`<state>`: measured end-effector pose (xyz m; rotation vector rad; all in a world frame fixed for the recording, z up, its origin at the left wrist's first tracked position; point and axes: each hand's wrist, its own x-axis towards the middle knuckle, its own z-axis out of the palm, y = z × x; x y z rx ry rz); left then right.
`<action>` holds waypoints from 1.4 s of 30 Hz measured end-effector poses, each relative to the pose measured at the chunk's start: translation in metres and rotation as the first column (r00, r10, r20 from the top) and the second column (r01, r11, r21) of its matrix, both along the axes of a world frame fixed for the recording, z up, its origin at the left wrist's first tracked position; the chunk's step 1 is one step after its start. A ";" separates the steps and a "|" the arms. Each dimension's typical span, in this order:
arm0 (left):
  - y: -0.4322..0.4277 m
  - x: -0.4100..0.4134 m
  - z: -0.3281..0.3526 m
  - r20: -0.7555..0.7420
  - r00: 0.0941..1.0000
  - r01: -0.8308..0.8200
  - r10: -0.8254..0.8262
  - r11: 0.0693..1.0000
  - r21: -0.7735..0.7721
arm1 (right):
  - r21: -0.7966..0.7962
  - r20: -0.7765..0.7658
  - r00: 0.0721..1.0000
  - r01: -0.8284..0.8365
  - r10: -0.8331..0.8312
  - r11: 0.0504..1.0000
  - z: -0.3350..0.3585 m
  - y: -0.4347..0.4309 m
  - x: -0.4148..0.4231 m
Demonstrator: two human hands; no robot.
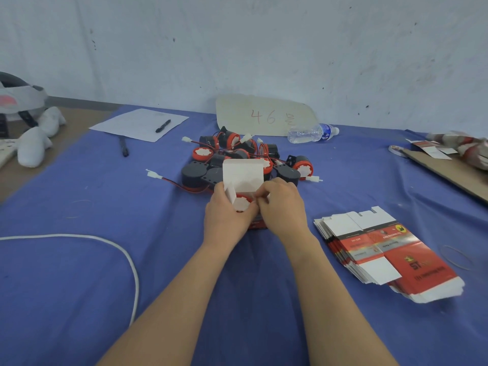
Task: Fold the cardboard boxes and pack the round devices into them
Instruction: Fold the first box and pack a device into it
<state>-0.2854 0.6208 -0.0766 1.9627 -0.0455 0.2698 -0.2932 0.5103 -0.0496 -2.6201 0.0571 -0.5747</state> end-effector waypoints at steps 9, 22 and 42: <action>0.001 0.004 -0.002 -0.005 1.000 -0.019 0.019 0.999 0.026 | -0.113 -0.198 0.980 0.015 -0.038 0.993 0.003 -0.008 -0.003; 0.002 0.000 0.003 0.190 0.978 -0.056 0.088 0.984 -0.168 | 0.204 0.148 0.988 -0.078 0.048 0.976 -0.006 0.012 -0.003; 0.014 0.018 -0.007 0.076 0.997 0.034 -0.014 0.964 -0.265 | 0.516 -0.004 0.988 -0.130 0.154 0.847 -0.015 -0.002 0.005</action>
